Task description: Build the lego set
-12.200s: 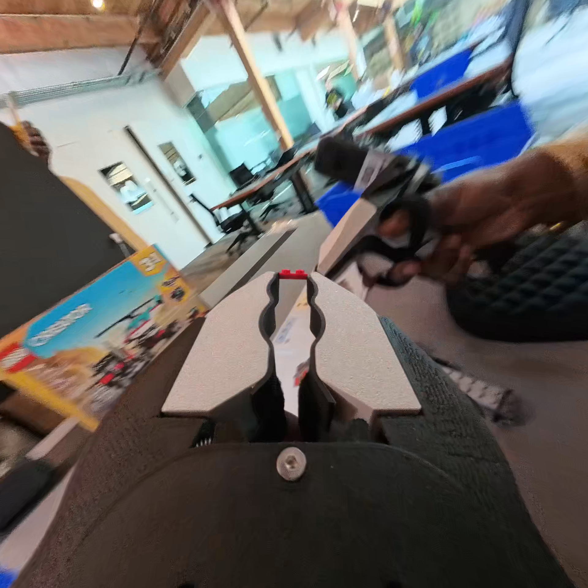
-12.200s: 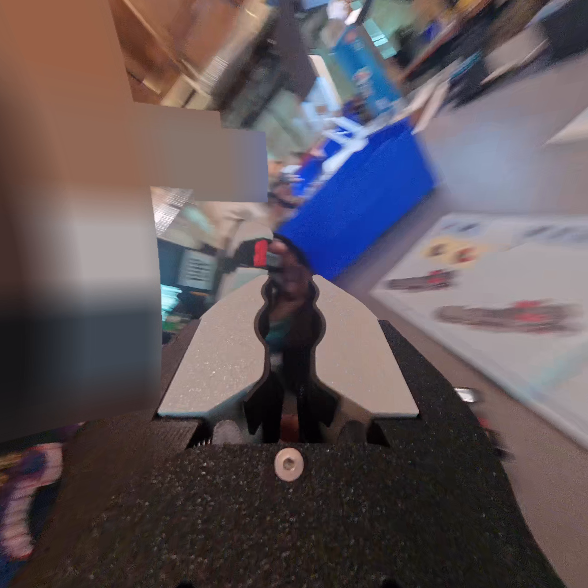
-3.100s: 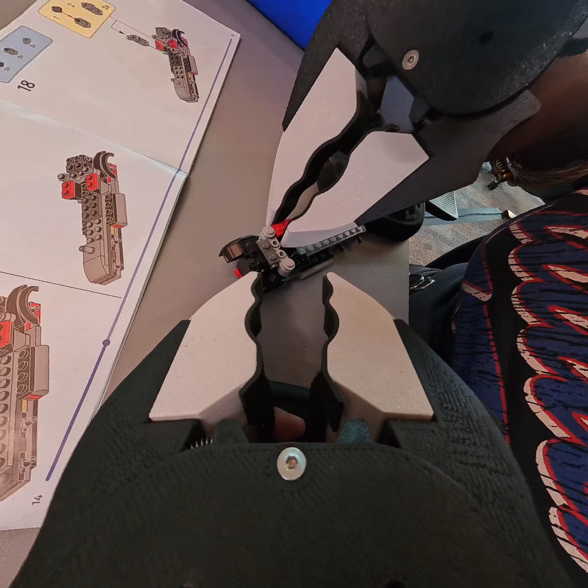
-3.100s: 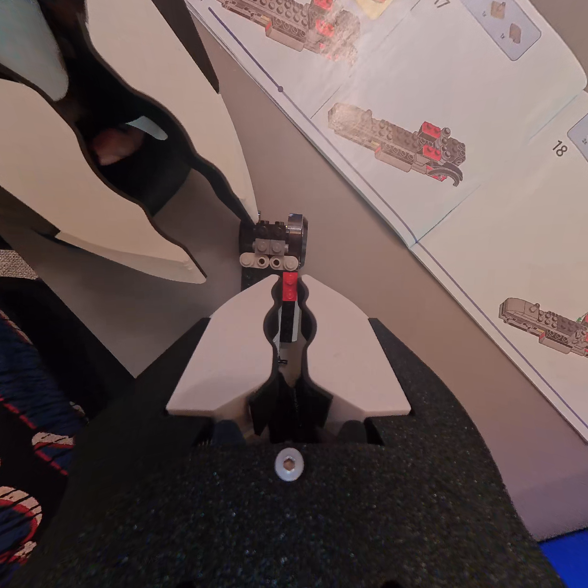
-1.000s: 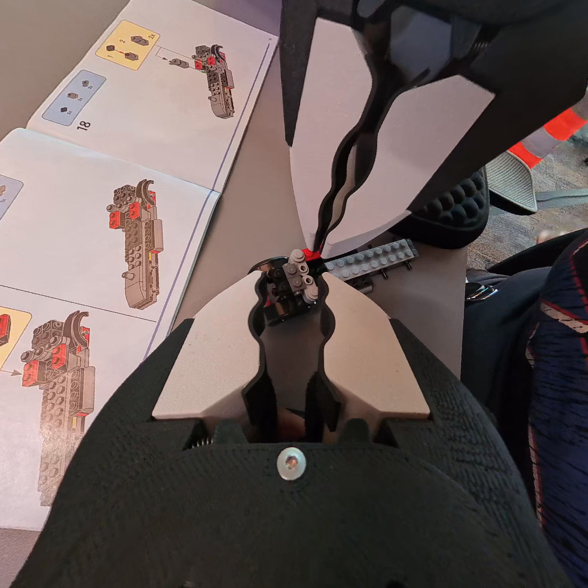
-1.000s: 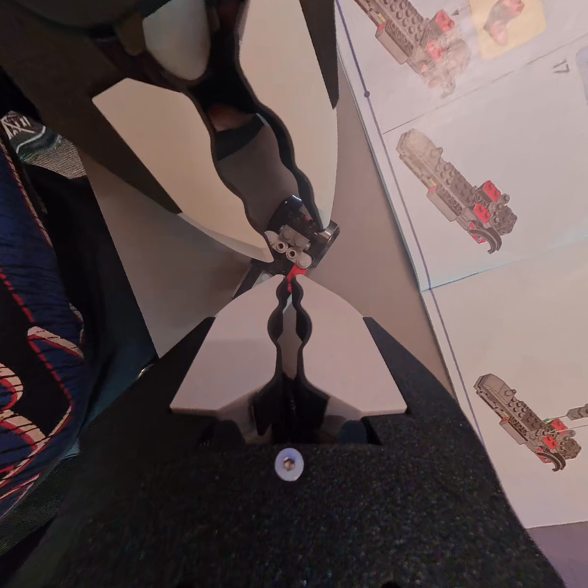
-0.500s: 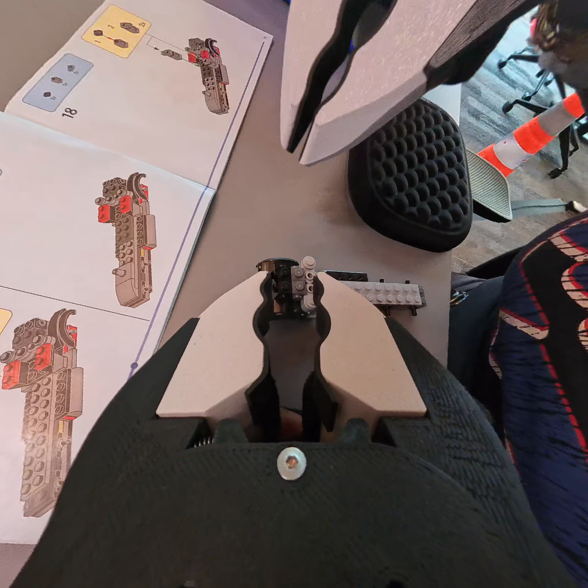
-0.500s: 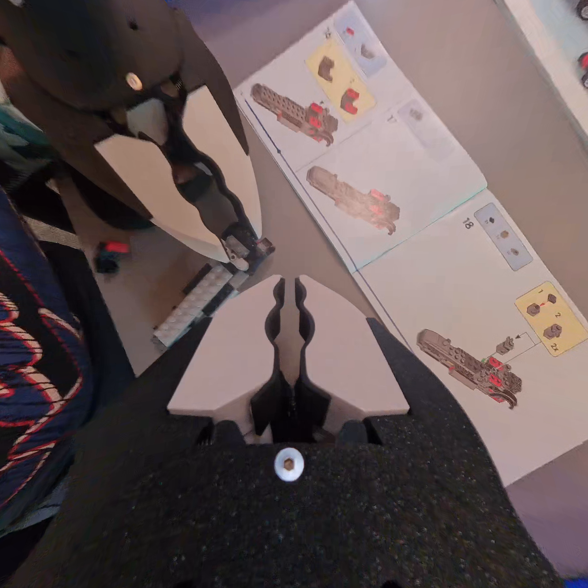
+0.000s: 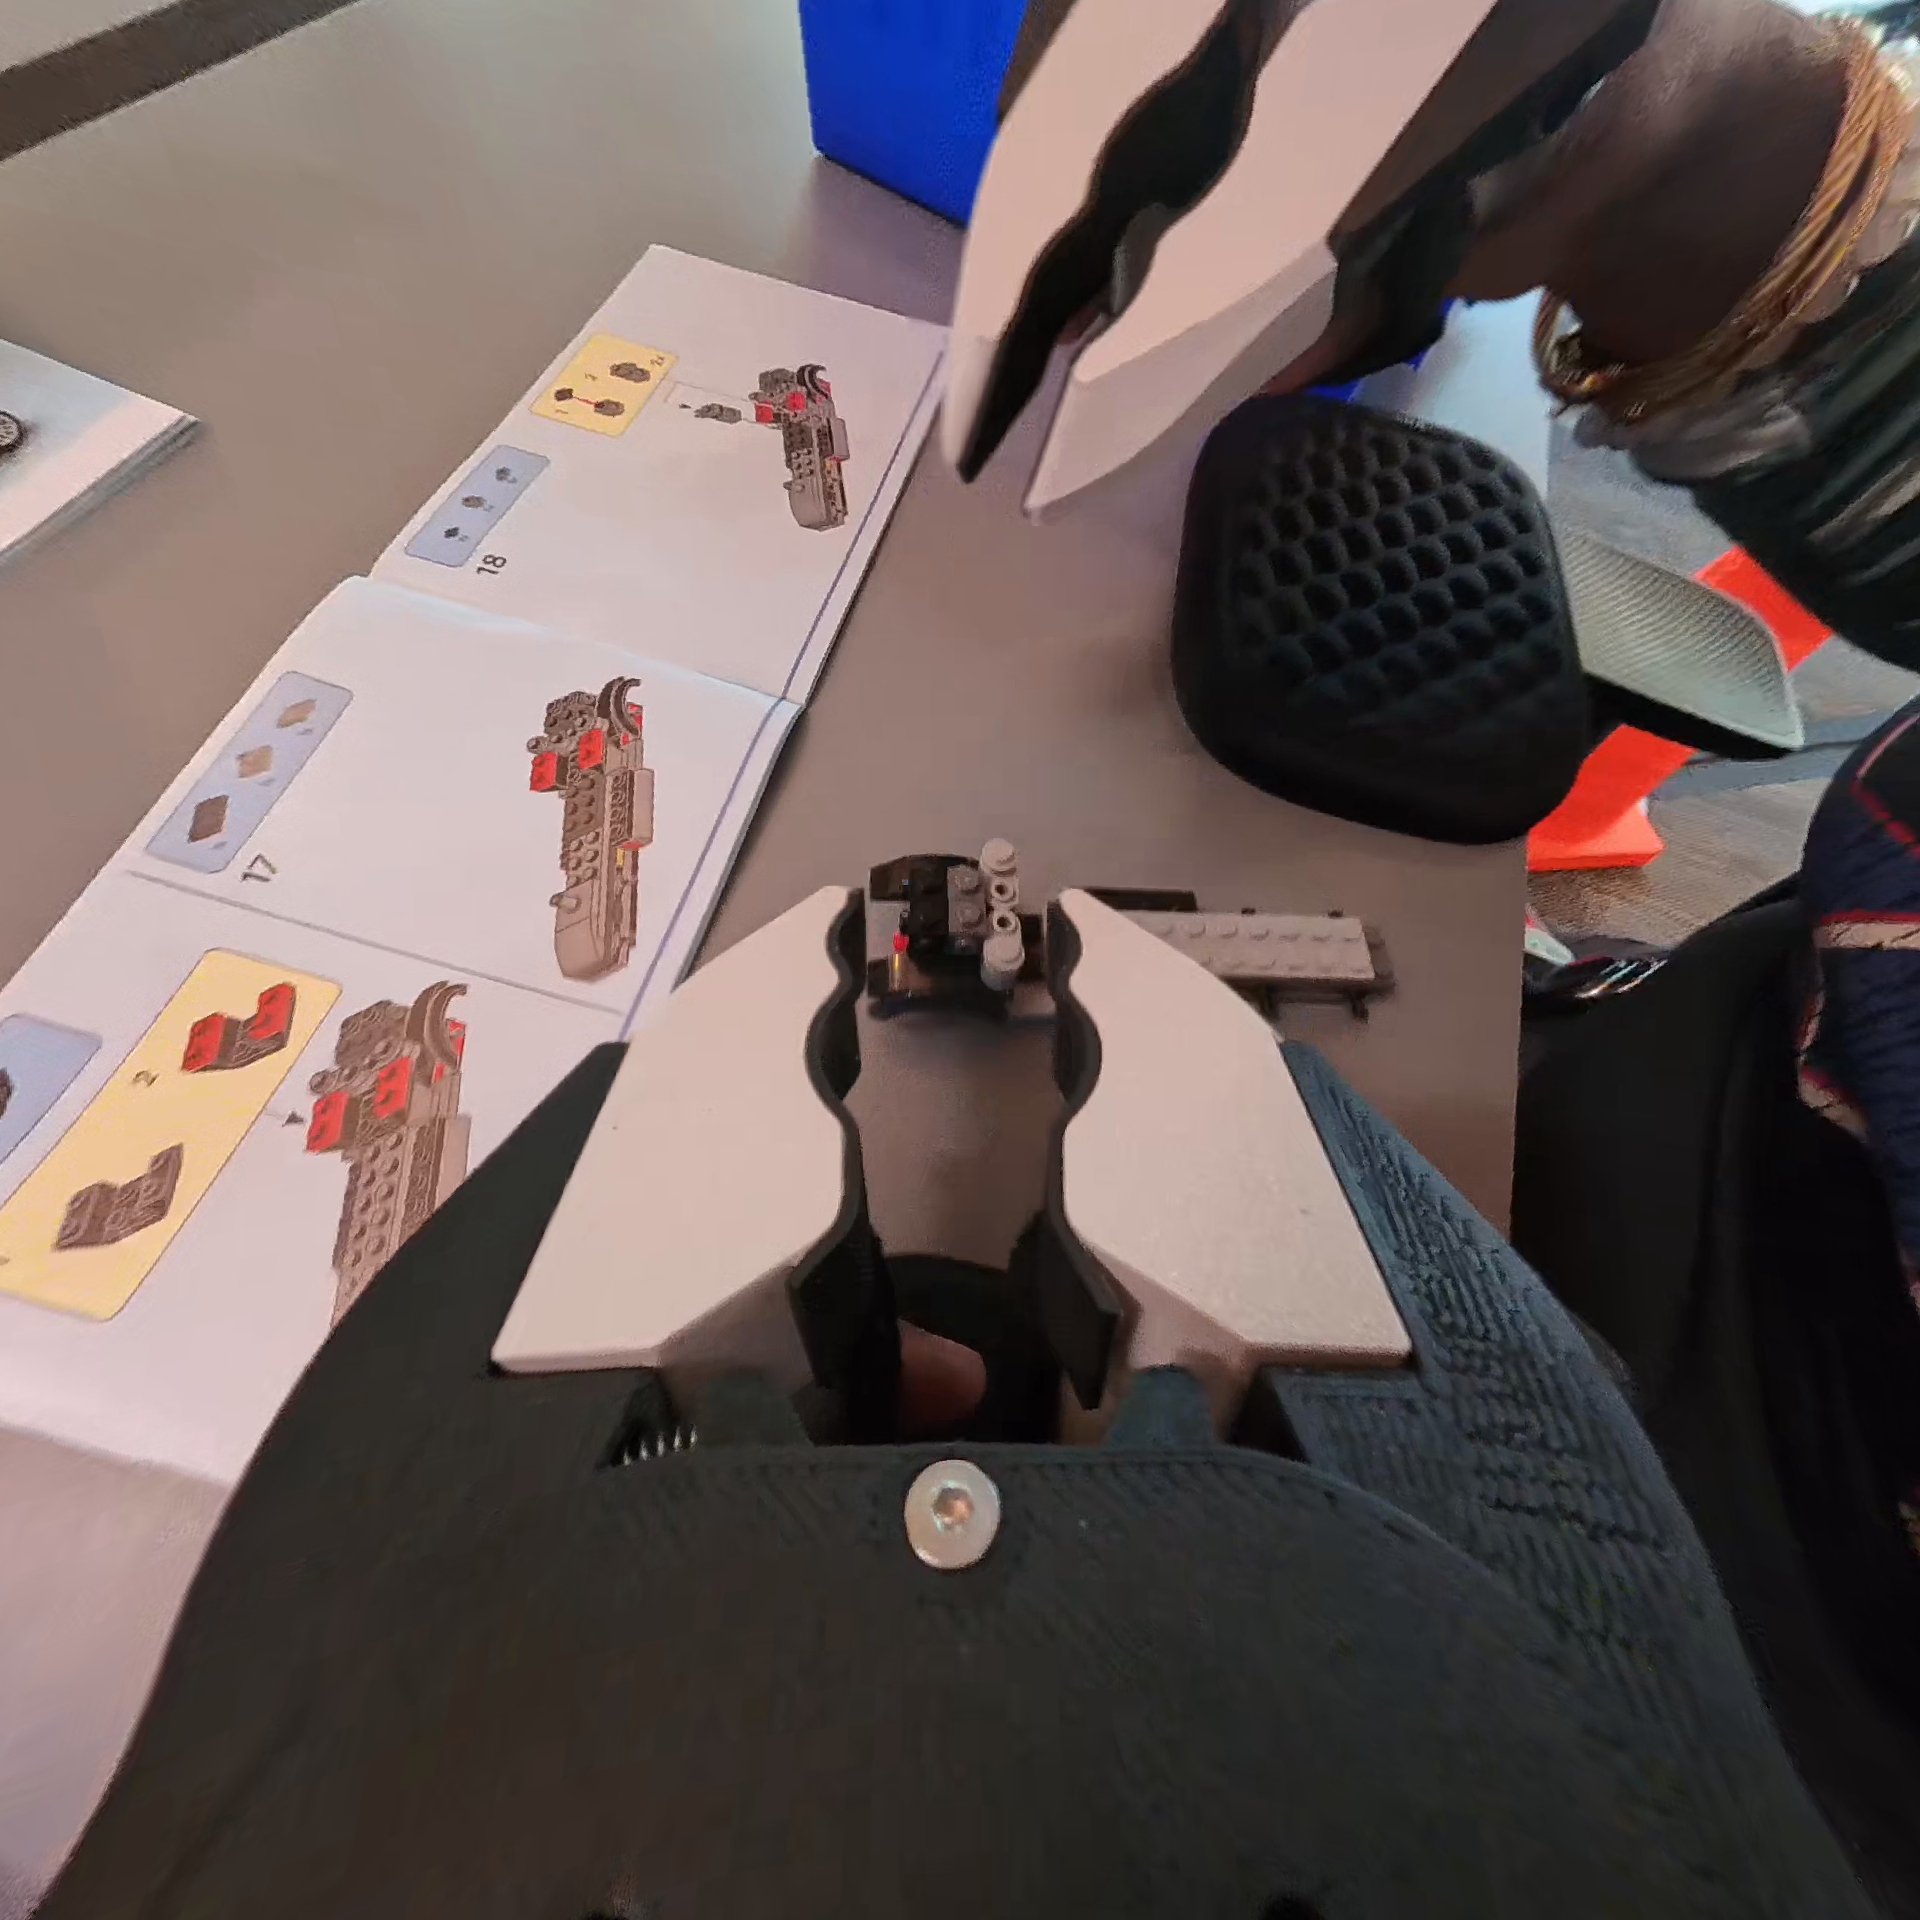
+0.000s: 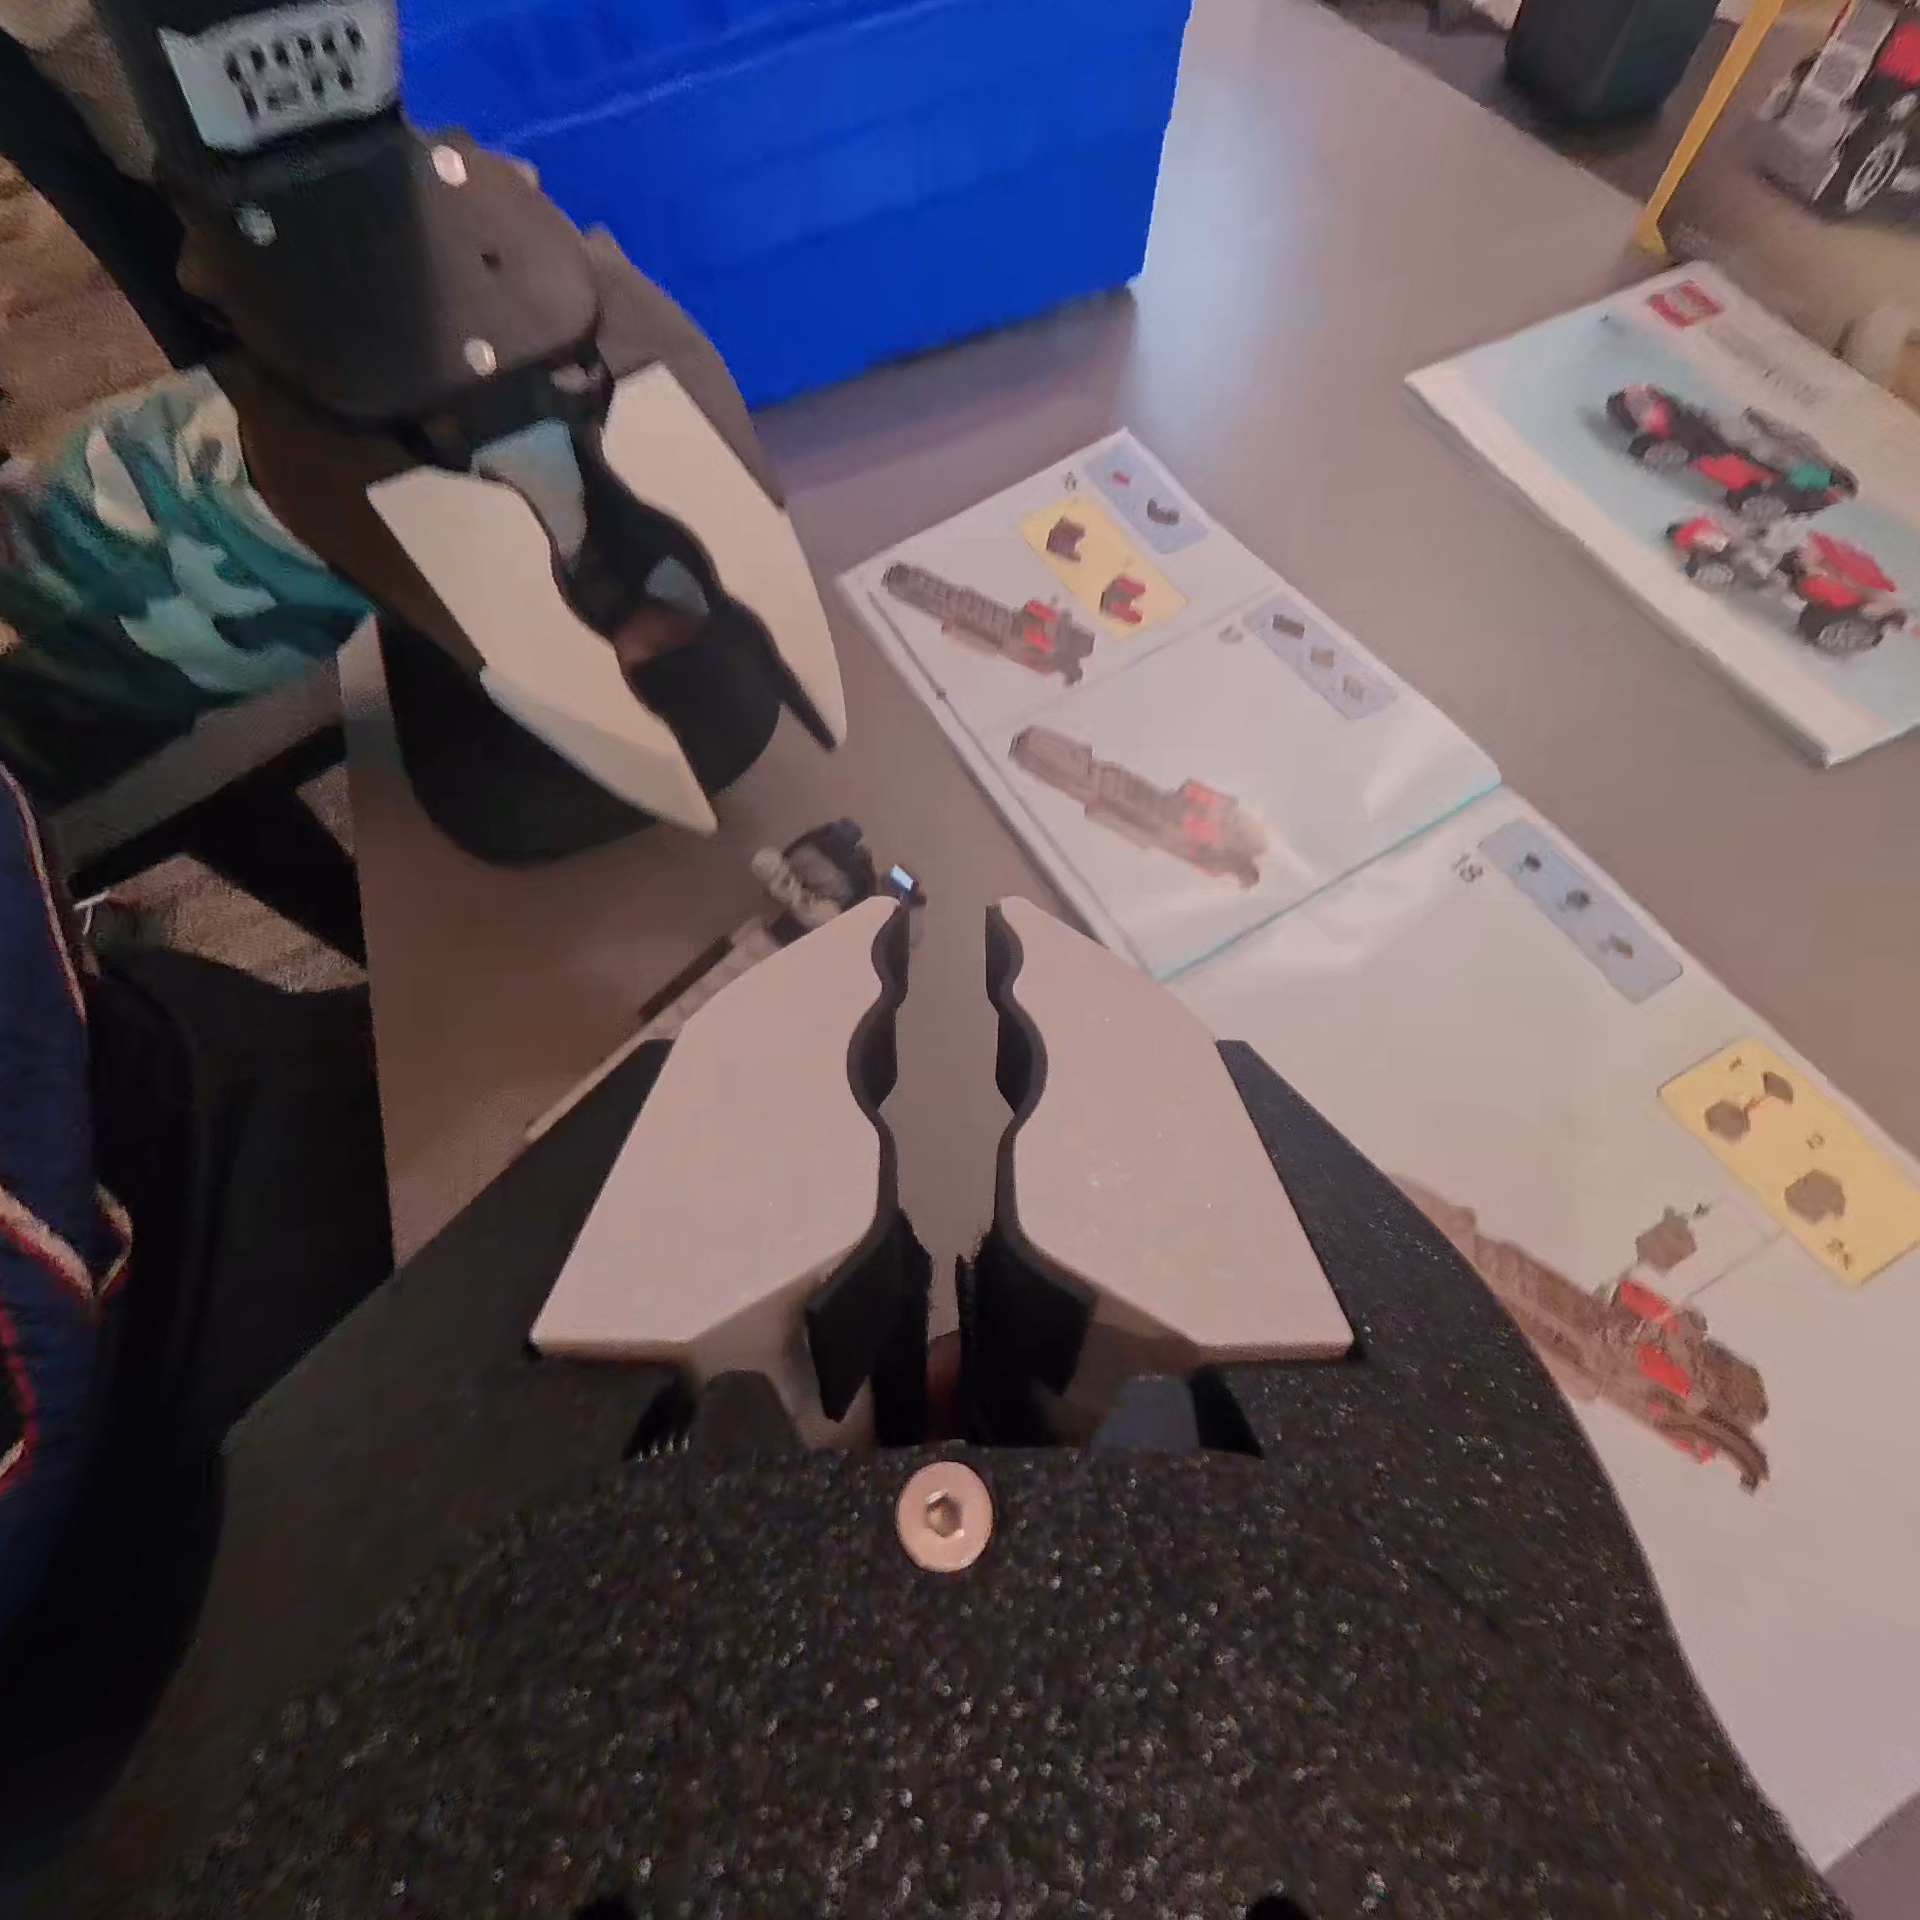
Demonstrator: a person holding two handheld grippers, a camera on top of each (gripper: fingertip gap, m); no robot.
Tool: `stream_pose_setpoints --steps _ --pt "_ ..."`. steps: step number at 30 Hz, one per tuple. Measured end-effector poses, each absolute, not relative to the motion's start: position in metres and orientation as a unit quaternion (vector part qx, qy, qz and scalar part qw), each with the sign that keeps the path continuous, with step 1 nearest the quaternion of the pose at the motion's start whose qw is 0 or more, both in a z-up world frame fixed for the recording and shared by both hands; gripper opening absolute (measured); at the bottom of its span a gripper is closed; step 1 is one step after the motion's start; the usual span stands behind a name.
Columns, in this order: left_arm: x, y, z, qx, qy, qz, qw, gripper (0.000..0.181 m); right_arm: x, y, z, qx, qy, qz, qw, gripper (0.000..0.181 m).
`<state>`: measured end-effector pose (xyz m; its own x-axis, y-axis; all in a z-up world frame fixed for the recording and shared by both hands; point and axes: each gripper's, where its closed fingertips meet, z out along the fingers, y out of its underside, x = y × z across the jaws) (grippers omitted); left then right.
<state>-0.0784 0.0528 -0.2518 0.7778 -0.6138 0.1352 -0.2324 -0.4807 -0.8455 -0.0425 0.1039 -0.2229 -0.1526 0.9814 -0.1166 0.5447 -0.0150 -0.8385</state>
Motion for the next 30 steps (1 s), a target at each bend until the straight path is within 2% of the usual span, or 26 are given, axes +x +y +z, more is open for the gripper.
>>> stream_pose_setpoints --steps 6,10,20,24,30 --pt "-0.091 0.033 -0.255 -0.842 0.271 -0.161 0.438 0.036 -0.022 0.078 -0.243 -0.601 -0.656 0.399 0.221 0.013" --pt "-0.119 0.013 -0.239 -0.833 0.258 -0.119 0.474 0.036 -0.020 0.062 -0.253 -0.590 -0.669 0.406 0.197 0.014" --pt "-0.171 -0.060 -0.196 -0.822 0.152 -0.028 0.548 0.037 -0.024 0.043 -0.248 -0.546 -0.706 0.397 0.215 0.016" --pt "-0.175 -0.078 -0.190 -0.809 0.143 -0.019 0.570 0.041 -0.028 0.034 -0.238 -0.529 -0.714 0.399 0.226 0.022" --pt "-0.219 -0.131 -0.176 -0.796 0.113 0.006 0.595 0.046 -0.041 0.015 -0.227 -0.484 -0.757 0.372 0.233 0.043"
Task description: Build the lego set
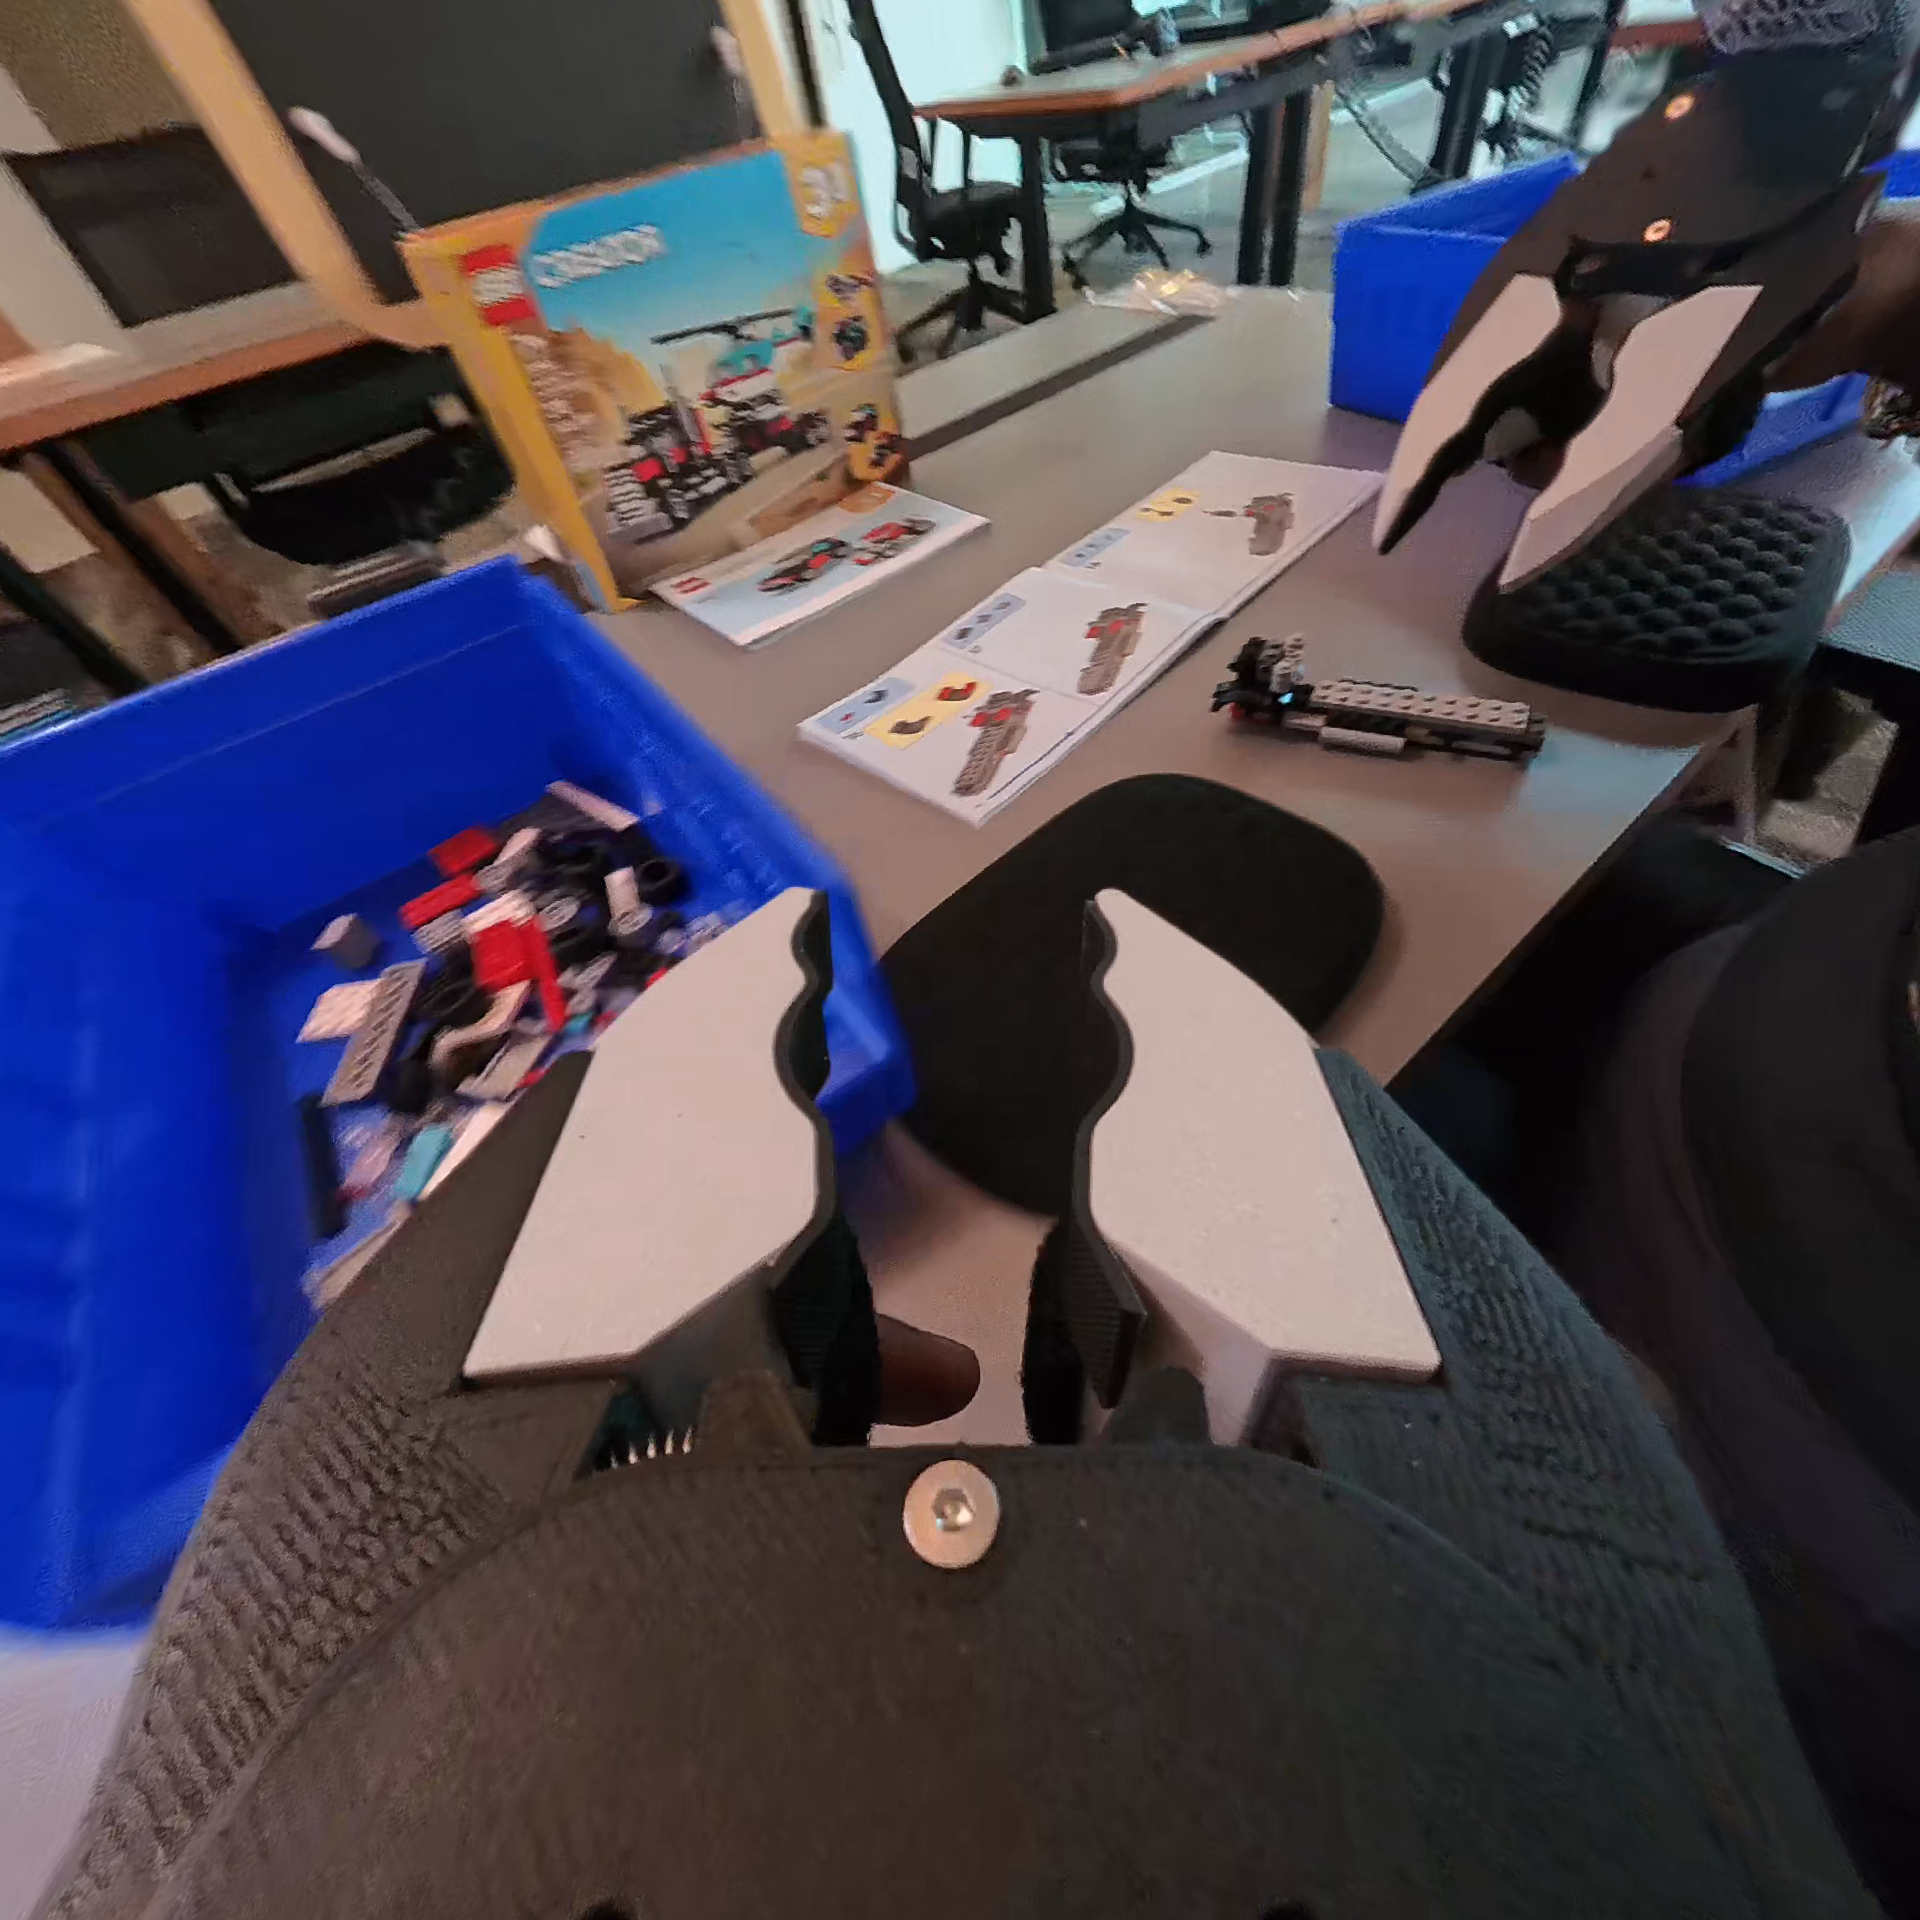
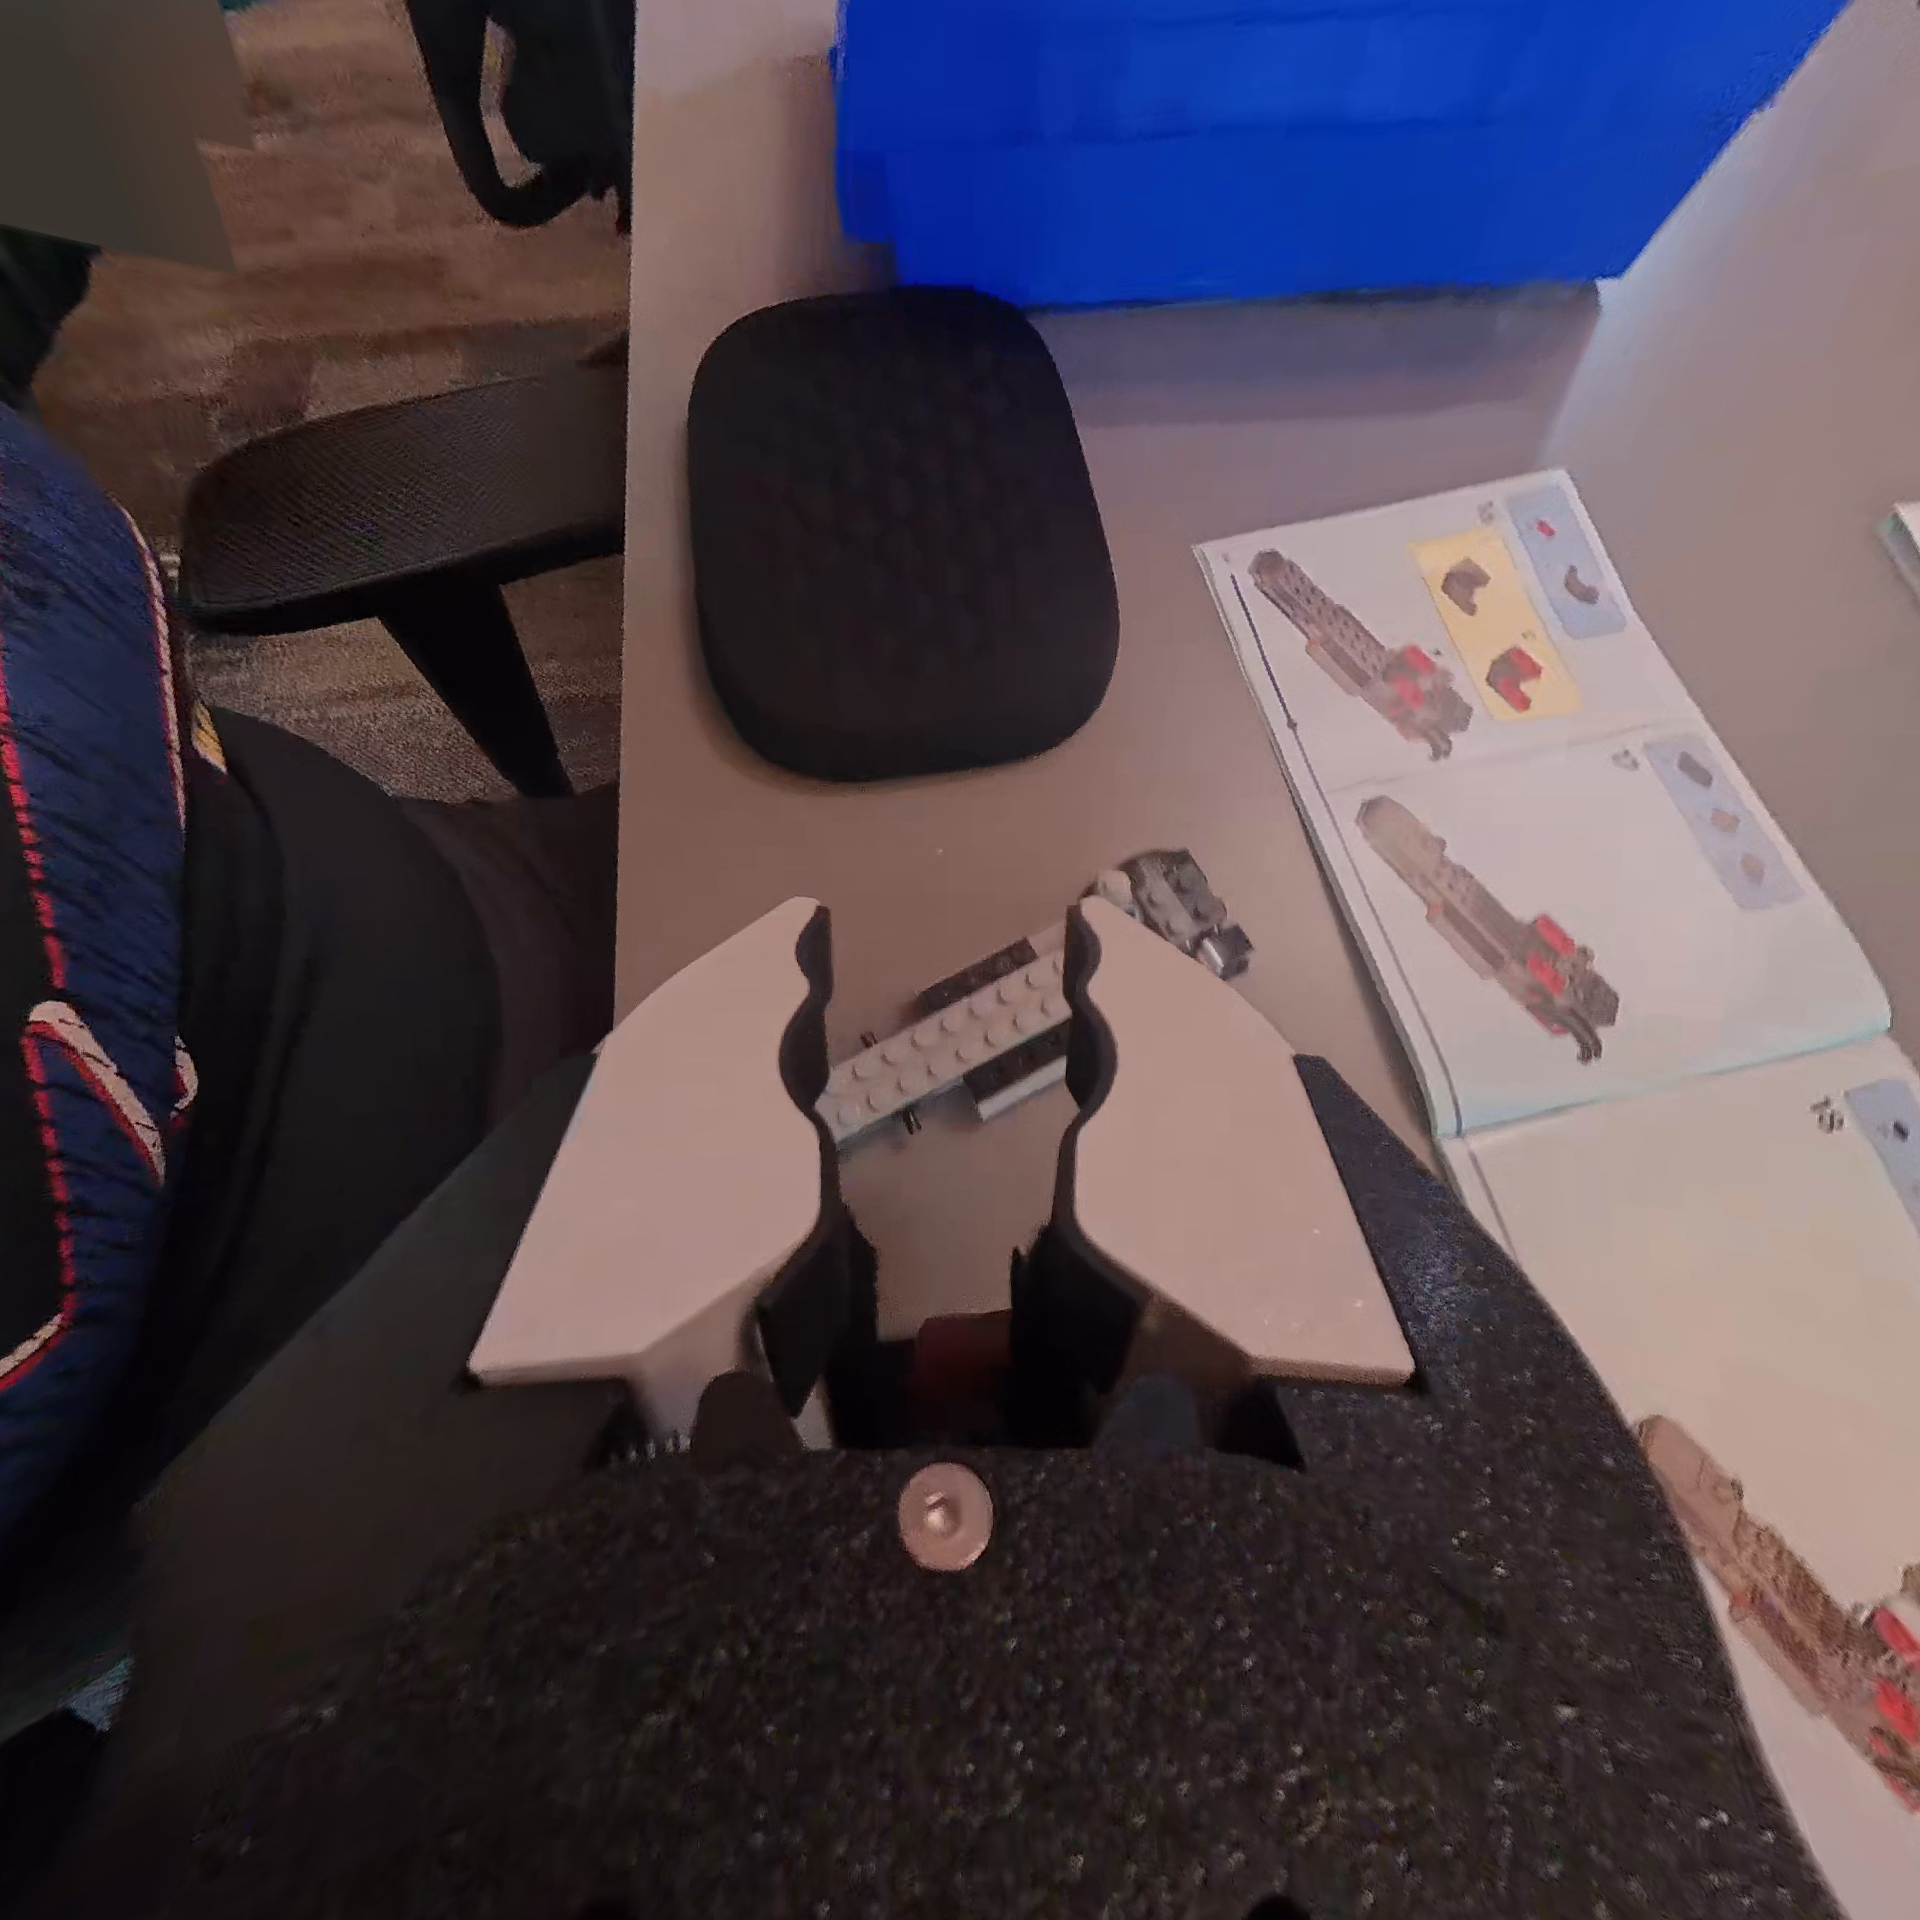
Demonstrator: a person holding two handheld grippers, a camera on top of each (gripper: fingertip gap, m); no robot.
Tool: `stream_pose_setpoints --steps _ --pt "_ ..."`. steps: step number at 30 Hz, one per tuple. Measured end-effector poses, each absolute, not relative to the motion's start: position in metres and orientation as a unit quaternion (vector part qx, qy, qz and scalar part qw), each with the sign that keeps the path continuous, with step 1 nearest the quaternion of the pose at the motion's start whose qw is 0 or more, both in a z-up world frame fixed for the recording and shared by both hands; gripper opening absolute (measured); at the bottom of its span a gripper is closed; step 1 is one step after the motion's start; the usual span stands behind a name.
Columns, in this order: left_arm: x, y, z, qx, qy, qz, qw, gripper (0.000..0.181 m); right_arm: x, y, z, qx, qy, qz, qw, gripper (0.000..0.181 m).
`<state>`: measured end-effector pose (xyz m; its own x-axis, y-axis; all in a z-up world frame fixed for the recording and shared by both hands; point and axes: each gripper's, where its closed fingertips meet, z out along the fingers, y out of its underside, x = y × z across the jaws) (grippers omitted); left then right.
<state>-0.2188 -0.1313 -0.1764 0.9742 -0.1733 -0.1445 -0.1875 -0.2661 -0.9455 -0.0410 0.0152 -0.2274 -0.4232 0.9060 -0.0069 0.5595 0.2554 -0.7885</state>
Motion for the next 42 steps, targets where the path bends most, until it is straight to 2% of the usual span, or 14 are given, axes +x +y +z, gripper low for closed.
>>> stream_pose_setpoints --steps 4,8,10,13,18,21,24,28,31,37,42 --pt "-0.272 -0.200 -0.195 -0.782 0.058 0.038 0.620 0.046 -0.062 -0.004 -0.222 -0.458 -0.781 0.363 0.219 0.050" --pt "-0.332 -0.288 -0.277 -0.789 -0.063 0.086 0.605 0.046 -0.086 -0.022 -0.212 -0.432 -0.801 0.359 0.207 0.053" --pt "-0.346 -0.329 -0.342 -0.787 -0.135 0.082 0.596 0.046 -0.100 -0.024 -0.205 -0.435 -0.795 0.367 0.211 0.052" --pt "-0.341 -0.377 -0.469 -0.793 -0.242 0.057 0.557 0.051 -0.118 -0.025 -0.198 -0.458 -0.777 0.375 0.214 0.051" --pt "-0.274 -0.424 -0.682 -0.815 -0.377 -0.019 0.441 0.057 -0.132 -0.051 -0.190 -0.461 -0.787 0.349 0.214 0.051" --pt "-0.214 -0.428 -0.776 -0.862 -0.364 -0.074 0.345 0.057 -0.139 -0.074 -0.192 -0.439 -0.815 0.314 0.213 0.051" --pt "-0.161 -0.422 -0.841 -0.897 -0.327 -0.110 0.278 0.056 -0.143 -0.091 -0.196 -0.416 -0.840 0.284 0.200 0.053" --pt "-0.129 -0.407 -0.896 -0.919 -0.292 -0.127 0.233 0.051 -0.139 -0.088 -0.195 -0.437 -0.846 0.235 0.196 0.053" --pt "-0.131 -0.394 -0.922 -0.912 -0.314 -0.136 0.225 0.040 -0.133 -0.076 -0.187 -0.471 -0.829 0.209 0.218 0.050" --pt "-0.153 -0.378 -0.956 -0.898 -0.343 -0.159 0.224 0.022 -0.119 -0.062 -0.163 -0.490 -0.825 0.109 0.259 0.049" --pt "-0.153 -0.367 -0.969 -0.904 -0.324 -0.175 0.218 0.019 -0.126 -0.069 -0.142 -0.472 -0.832 0.073 0.281 0.049"
